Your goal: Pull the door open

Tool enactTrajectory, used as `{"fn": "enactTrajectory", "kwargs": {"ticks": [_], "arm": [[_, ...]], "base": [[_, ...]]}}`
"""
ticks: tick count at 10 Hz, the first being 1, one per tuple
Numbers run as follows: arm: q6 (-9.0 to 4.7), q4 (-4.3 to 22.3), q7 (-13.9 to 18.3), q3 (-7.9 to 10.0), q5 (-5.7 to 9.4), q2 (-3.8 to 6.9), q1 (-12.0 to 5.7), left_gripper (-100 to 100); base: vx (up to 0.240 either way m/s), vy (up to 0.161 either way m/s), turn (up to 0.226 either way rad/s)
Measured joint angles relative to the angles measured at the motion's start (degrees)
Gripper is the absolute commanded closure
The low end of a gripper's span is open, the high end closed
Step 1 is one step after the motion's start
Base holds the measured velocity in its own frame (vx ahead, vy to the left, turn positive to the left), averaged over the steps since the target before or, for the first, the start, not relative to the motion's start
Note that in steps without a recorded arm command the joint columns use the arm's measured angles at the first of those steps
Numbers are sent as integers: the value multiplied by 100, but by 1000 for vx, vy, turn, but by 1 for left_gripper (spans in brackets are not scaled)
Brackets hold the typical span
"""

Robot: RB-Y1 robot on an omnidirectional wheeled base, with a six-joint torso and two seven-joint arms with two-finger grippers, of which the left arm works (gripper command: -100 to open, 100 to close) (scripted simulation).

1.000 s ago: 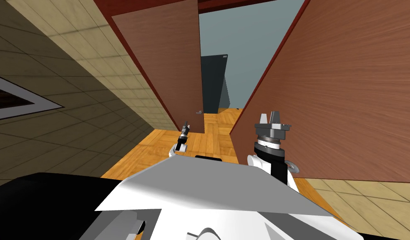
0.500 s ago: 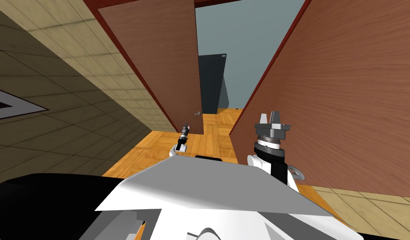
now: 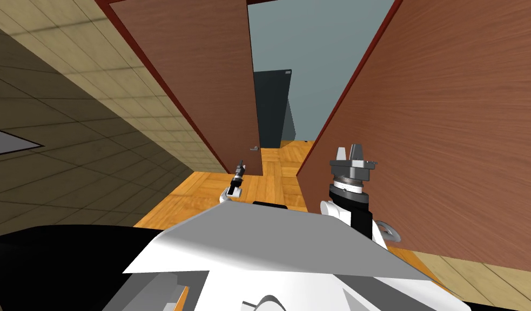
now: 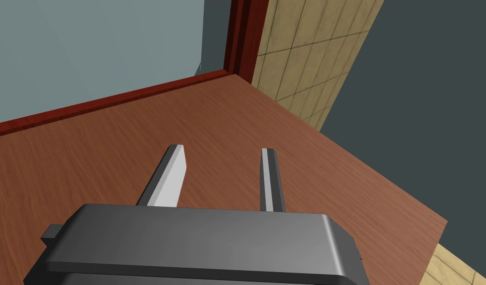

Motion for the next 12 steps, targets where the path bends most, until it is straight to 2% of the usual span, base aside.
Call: {"fn": "enactTrajectory", "kwargs": {"ticks": [4, 5, 12], "arm": [[-188, 668, 31, 45, 57, 61, -254, -100], [-220, 795, 23, 52, 67, 49, -295, -100], [-443, 1728, 72, 118, 155, 134, -659, -100]], "base": [[94, -9, -36], [106, -12, -33], [84, -4, -27]]}}
